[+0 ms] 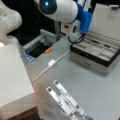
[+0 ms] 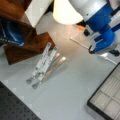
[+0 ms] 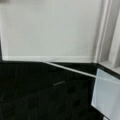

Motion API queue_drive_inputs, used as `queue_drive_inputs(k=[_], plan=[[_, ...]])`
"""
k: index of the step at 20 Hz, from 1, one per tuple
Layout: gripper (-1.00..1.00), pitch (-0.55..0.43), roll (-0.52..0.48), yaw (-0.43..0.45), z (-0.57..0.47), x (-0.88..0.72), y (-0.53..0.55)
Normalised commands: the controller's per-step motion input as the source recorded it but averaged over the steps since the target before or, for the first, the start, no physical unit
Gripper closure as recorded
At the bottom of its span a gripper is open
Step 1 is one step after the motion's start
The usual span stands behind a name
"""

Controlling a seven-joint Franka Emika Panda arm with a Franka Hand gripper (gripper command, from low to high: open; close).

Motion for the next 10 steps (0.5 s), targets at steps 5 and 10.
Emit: queue_drive_inputs(k=[5, 10], plan=[[-1.00, 0.038, -0.567, -0.043, -0.12, -0.57, -0.16], [-1.00, -0.020, -0.397, 0.016, -0.15, -0.53, -0.20]])
